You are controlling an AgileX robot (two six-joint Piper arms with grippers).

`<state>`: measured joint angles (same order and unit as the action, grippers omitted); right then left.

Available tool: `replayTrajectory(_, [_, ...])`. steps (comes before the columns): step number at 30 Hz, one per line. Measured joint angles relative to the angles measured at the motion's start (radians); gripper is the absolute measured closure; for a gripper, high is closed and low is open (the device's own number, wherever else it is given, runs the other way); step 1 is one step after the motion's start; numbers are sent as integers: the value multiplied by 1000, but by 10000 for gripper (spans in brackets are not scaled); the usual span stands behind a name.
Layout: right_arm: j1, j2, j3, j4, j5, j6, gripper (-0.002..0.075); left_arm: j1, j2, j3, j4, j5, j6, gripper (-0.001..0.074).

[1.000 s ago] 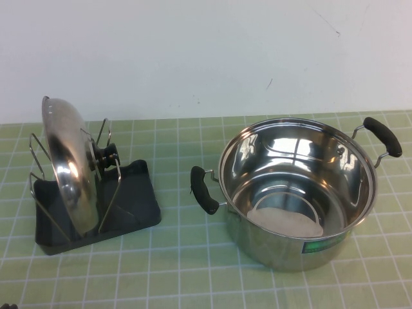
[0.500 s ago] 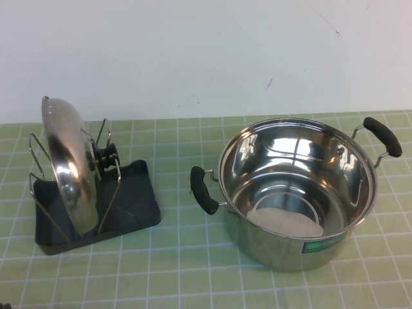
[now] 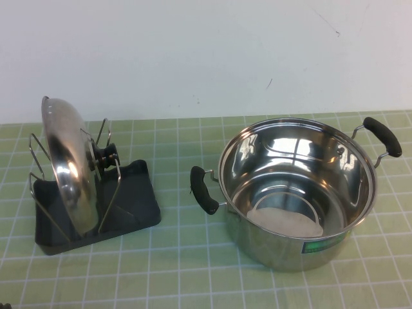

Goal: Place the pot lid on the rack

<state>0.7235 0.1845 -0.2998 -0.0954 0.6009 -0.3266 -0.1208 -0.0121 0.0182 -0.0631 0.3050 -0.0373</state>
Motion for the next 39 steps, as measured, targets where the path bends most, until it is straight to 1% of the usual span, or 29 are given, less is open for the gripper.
replayTrajectory(7, [0,0,0,0,0,0,727,0,0,0,0,0,0,736])
replayTrajectory(11, [0,0,0,-28,0,0,727,1,0,0,0,0,0,736])
replayTrajectory(14, [-38,-9,0,-32,0,0,727,1,0,0,0,0,0,736])
replayTrajectory(16, [-109,-26,10,-32,-18,0,727,2,0,0,0,0,0,736])
replayTrajectory(18, [-200,-52,36,-32,-64,0,727,2,0,0,0,0,0,736])
replayTrajectory(21, [-386,-118,106,-8,-153,0,727,2,0,0,0,0,0,736])
replayTrajectory(24, [-568,-179,174,51,-201,-2,727,2,0,0,0,0,0,736])
replayTrajectory(27, [-695,-194,228,79,-220,-2,727,2,0,0,0,2,0,736])
replayTrajectory(30, [-777,-197,286,83,-232,6,727,2,0,0,0,2,0,736])
replayTrajectory(33, [-830,-197,318,85,-236,44,727,2,0,0,0,2,0,736])
replayTrajectory(39, [-853,-199,318,81,-239,59,727,2,0,0,0,2,0,736])
